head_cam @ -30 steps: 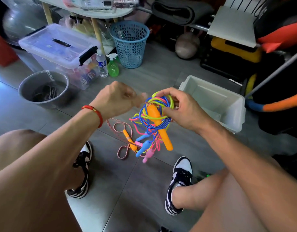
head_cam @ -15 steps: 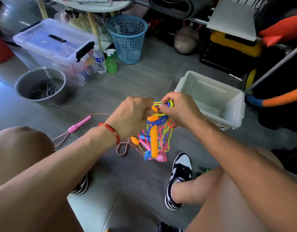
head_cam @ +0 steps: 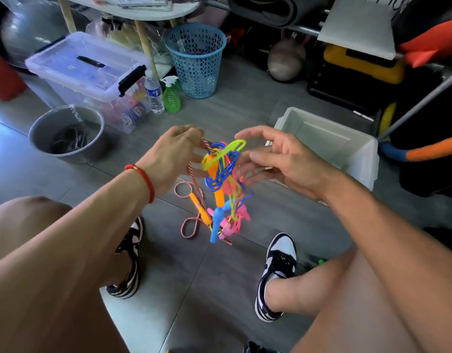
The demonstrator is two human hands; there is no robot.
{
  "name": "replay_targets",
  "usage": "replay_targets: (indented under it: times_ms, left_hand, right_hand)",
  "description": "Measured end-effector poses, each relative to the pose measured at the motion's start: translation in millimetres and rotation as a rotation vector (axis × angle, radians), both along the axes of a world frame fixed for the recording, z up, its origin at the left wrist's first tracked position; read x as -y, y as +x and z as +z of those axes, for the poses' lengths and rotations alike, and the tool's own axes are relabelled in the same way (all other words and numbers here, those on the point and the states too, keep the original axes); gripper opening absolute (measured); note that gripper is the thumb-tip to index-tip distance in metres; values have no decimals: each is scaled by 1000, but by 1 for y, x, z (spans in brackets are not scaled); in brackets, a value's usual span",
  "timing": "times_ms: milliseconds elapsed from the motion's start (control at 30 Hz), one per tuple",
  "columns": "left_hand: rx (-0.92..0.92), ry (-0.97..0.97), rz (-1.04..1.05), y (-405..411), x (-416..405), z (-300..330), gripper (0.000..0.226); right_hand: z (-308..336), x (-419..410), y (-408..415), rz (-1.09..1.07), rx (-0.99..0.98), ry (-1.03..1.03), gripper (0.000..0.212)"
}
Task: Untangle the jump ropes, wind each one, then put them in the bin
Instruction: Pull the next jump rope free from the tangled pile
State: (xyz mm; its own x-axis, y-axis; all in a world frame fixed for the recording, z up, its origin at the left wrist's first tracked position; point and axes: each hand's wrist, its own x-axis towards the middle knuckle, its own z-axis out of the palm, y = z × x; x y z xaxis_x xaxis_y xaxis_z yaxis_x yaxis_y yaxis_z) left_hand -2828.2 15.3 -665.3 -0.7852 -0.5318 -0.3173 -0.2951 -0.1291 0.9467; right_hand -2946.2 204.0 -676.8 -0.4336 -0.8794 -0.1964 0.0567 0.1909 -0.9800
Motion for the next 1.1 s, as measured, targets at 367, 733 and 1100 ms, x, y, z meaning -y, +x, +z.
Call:
replay_targets:
  times_ms: [367, 733, 1100]
  left_hand:
    - [-42, 140, 23, -2, 2, -6, 43]
    - [-67, 264, 60, 0, 13, -9, 28]
    - [32, -24, 235, -7, 32, -22, 44]
  right_hand:
    - [-10, -1, 5, -180, -676, 66, 39]
    - [-37, 10, 8, -139, -776, 262, 23]
    - [-5, 0, 2, -374, -1163, 7, 18]
